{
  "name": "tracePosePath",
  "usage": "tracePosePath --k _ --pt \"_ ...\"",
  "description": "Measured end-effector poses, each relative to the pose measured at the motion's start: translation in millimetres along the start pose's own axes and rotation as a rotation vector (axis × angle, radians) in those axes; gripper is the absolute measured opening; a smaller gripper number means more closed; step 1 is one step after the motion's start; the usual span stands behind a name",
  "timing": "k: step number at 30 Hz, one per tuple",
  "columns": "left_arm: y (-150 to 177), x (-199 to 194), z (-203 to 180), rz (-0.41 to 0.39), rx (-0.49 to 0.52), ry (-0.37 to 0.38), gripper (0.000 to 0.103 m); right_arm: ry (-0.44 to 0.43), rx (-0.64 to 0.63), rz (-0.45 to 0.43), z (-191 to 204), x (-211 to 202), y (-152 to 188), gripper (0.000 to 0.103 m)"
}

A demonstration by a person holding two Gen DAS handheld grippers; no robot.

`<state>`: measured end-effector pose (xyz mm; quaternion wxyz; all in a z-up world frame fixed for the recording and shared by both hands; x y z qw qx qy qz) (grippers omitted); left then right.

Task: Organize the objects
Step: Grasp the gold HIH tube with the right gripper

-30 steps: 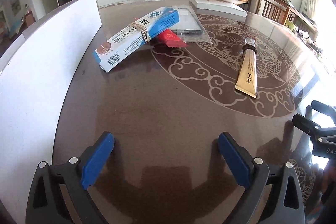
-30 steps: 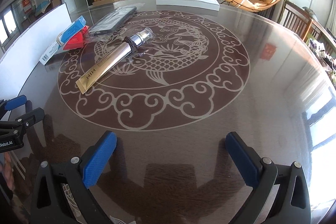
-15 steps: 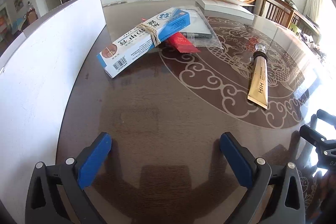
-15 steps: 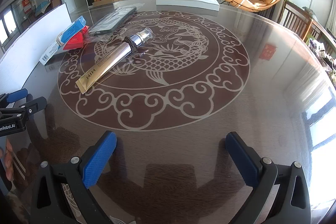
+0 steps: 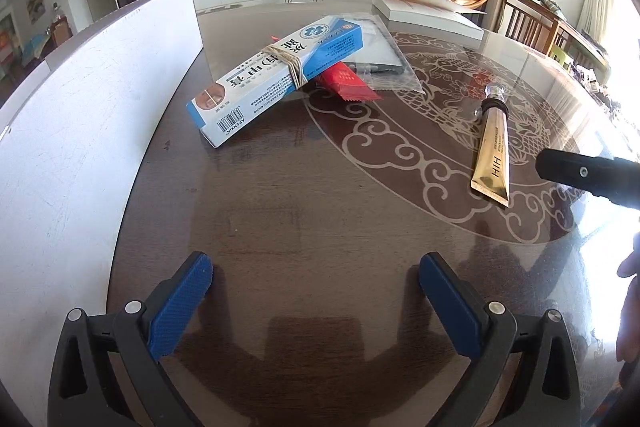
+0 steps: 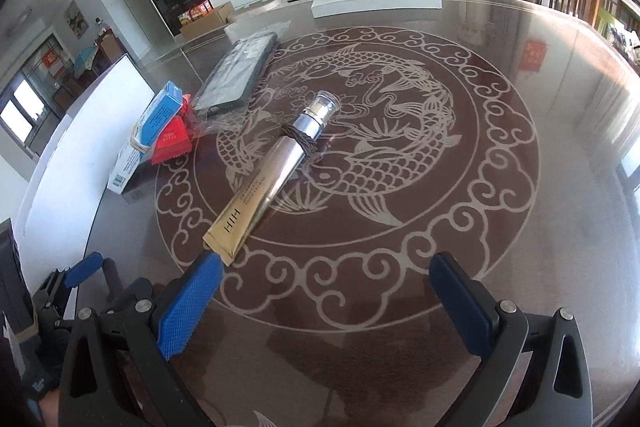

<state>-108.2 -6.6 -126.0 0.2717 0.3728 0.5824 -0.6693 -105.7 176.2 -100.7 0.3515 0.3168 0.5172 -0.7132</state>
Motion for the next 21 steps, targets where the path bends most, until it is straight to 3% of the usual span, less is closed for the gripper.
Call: tracePosePath --k 1,4,8,11,17,21 --pt "0.0 0.0 0.0 0.000 0.000 0.000 0.103 0.004 -0.014 0.000 8.8 8.7 -11.0 0.101" --pt "-0.2 -0.3 0.0 -0.001 -0.001 0.001 0.103 0.036 -0.047 0.015 27.6 35.2 -35.4 0.085" --pt "-0.6 -0.2 -0.3 -0.001 -0.001 0.000 0.103 0.102 -0.131 -0.006 37.7 46.8 -42.7 0.043" --pt "-0.6 0.0 -0.3 -0.002 -0.001 0.000 0.103 0.137 -0.131 -0.047 19.4 34.6 -35.1 0.029" --pt "-0.5 0.1 -0.4 -0.001 -0.001 0.000 0.103 0.217 -0.077 -0.099 -48.9 -4.2 -12.6 0.028" --pt "-0.6 0.3 -0.5 -0.001 -0.001 0.000 0.103 0.229 -0.099 -0.114 -64.9 -19.6 1.7 0.029"
Point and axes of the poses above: each gripper's, at about its wrist camera, not at the fingertips, and x roughly the way its jaws point, z to its left, y to its underside, the point moved 8 cm from there along x, roughly the way its jaws point, and after that the axes turned 3 degrees about -y, right-handed, at the moved point
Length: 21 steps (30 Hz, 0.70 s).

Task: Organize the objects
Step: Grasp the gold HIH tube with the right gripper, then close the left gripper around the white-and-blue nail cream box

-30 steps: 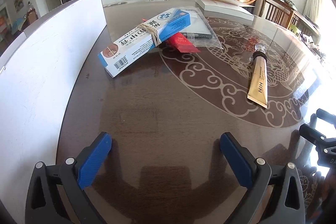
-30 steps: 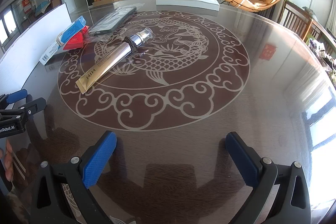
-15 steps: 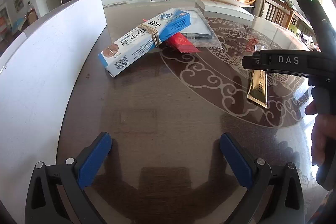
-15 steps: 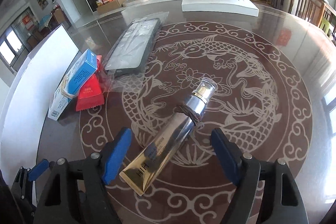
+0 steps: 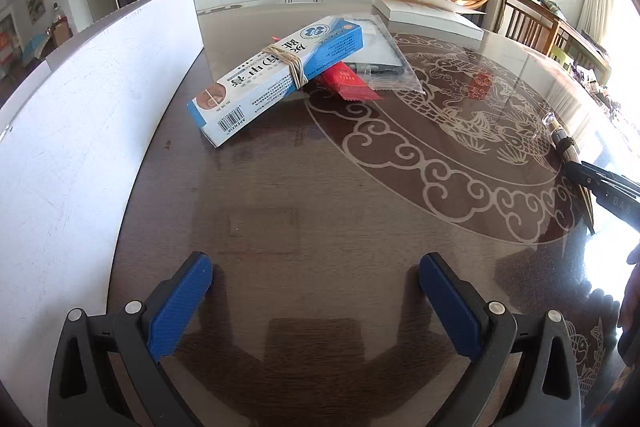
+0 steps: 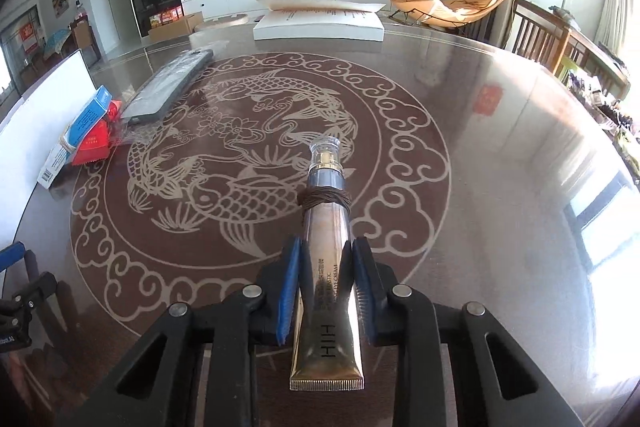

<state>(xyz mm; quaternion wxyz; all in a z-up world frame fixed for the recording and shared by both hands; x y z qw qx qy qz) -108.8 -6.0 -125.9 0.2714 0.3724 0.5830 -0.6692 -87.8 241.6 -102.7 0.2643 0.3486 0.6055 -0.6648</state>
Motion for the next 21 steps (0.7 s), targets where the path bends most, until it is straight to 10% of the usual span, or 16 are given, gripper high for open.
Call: tracePosePath --k 4,14,21 --pt "0.0 0.0 -0.2 0.002 0.003 0.000 0.103 -0.034 -0.023 0.012 7.2 -0.4 5.8 0.079" --pt "-105.9 -7.3 12.6 -0.083 0.063 -0.079 0.103 -0.006 -0.051 0.019 11.7 3.5 6.6 0.086" --pt "-129.5 64.7 29.8 0.066 -0.029 0.034 0.103 0.001 -0.055 0.017 10.7 2.9 6.6 0.087"
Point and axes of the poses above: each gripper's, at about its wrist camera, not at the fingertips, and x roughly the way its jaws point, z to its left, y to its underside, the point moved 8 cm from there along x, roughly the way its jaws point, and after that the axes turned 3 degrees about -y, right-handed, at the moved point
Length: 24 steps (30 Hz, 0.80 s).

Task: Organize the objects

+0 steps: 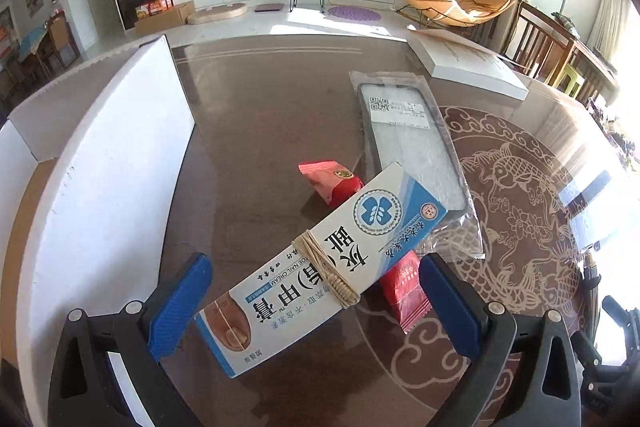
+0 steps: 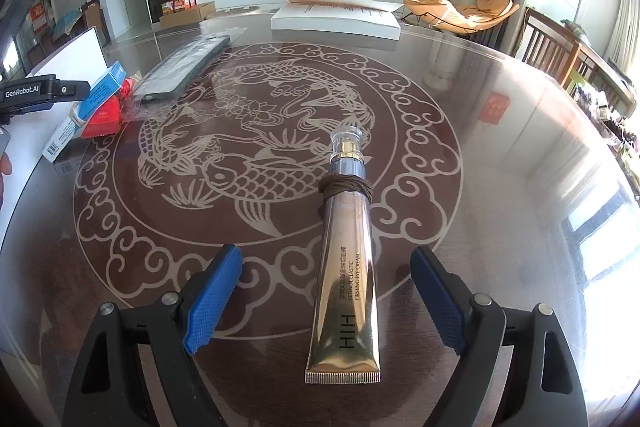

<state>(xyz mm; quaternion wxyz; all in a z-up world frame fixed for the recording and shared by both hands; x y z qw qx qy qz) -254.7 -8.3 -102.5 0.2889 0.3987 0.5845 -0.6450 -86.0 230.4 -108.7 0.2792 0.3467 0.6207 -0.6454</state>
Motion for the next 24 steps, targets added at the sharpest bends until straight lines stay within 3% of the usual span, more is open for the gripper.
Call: tracePosePath --k 1,2,3,4,5,8,15,18,19,24 --pt "5.3 7.3 0.0 0.030 0.009 0.011 0.103 -0.001 0.000 0.000 0.1 0.0 0.0 0.087" --pt "11.6 6.5 -1.8 0.020 0.029 0.012 0.096 -0.001 0.000 0.000 0.1 0.1 0.0 0.087" --pt "16.2 -0.3 -3.9 -0.025 0.051 0.004 0.084 -0.001 0.001 0.000 0.0 0.1 -0.1 0.087" --pt "21.4 -6.8 -5.9 -0.055 0.074 -0.012 0.062 -0.001 0.001 0.000 0.2 0.1 0.0 0.087" --pt "29.3 -12.8 -9.4 -0.065 0.094 -0.022 0.050 -0.002 0.002 0.001 0.0 0.2 0.0 0.087" --pt "59.6 -33.2 -19.4 -0.083 0.105 -0.022 0.041 -0.003 0.002 0.001 0.2 0.0 0.1 0.087" --pt "148.3 -78.6 -53.1 -0.023 0.072 0.055 0.042 -0.002 0.002 0.001 -0.2 0.1 0.1 0.087" --pt "158.6 -83.2 -61.3 -0.027 0.083 0.062 0.065 -0.002 0.002 0.001 -0.1 0.2 0.1 0.087" --pt "157.8 -81.4 -61.1 -0.031 0.090 0.047 0.079 -0.002 0.002 0.001 0.0 0.3 0.1 0.087" --pt "147.7 -62.8 -52.3 -0.008 0.080 -0.011 0.097 -0.007 0.002 0.002 0.1 0.3 0.5 0.088"
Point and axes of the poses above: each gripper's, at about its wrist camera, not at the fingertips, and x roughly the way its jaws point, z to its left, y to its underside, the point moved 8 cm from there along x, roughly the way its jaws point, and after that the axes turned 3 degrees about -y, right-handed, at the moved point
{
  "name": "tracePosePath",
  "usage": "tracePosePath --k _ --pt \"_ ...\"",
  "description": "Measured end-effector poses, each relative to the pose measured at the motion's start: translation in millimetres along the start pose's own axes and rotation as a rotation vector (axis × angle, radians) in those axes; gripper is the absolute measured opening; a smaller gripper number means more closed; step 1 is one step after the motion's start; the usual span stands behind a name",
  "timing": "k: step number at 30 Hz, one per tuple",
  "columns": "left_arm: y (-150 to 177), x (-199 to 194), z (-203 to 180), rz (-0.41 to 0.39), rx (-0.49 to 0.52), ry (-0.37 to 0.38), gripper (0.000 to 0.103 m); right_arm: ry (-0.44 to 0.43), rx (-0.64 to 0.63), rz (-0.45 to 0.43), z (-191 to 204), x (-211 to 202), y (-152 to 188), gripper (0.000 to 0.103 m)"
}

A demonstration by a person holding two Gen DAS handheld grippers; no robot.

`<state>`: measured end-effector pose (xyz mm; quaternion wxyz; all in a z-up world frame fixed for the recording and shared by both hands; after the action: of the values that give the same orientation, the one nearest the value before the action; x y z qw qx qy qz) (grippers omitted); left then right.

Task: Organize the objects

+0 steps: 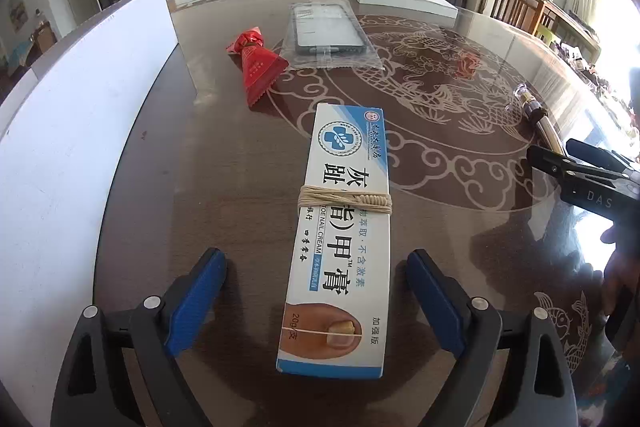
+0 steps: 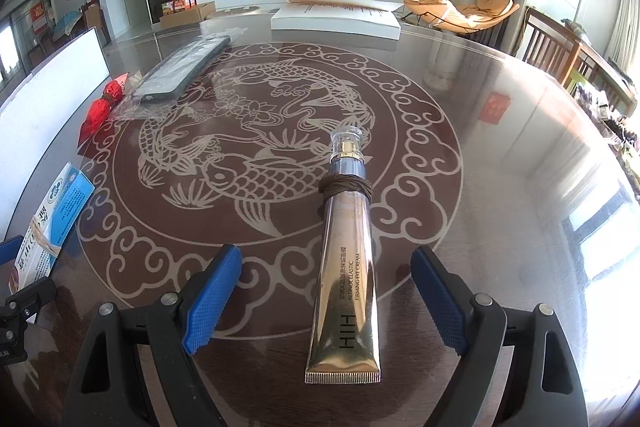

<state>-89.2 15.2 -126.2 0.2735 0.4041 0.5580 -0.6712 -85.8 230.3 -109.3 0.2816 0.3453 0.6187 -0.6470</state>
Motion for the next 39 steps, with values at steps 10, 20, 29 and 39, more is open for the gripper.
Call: tracePosePath --k 10,20,29,39 --pt "-5.8 5.9 2.7 -0.051 -0.021 -0.007 0.103 0.010 -0.009 0.002 2.0 0.9 -0.6 0.092" --pt "-6.3 6.6 2.4 -0.052 -0.021 -0.007 0.103 0.024 -0.013 0.001 2.4 1.9 -1.1 0.094" --pt "-6.2 6.8 2.3 -0.052 -0.021 -0.007 0.103 0.024 -0.013 0.001 2.4 2.1 -1.2 0.095" --pt "-6.2 7.0 2.2 -0.052 -0.021 -0.007 0.103 0.024 -0.014 0.001 2.5 2.3 -1.3 0.095"
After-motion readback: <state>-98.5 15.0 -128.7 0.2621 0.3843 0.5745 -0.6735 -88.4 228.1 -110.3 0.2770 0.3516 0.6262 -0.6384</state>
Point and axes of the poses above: each gripper's, at about its wrist camera, not at the fingertips, and x roughly the way its jaws point, z to its left, y to its underside, the point moved 8 cm from there along x, roughly the way its jaws point, and after that the axes turned 3 degrees about -y, right-handed, at the moved point
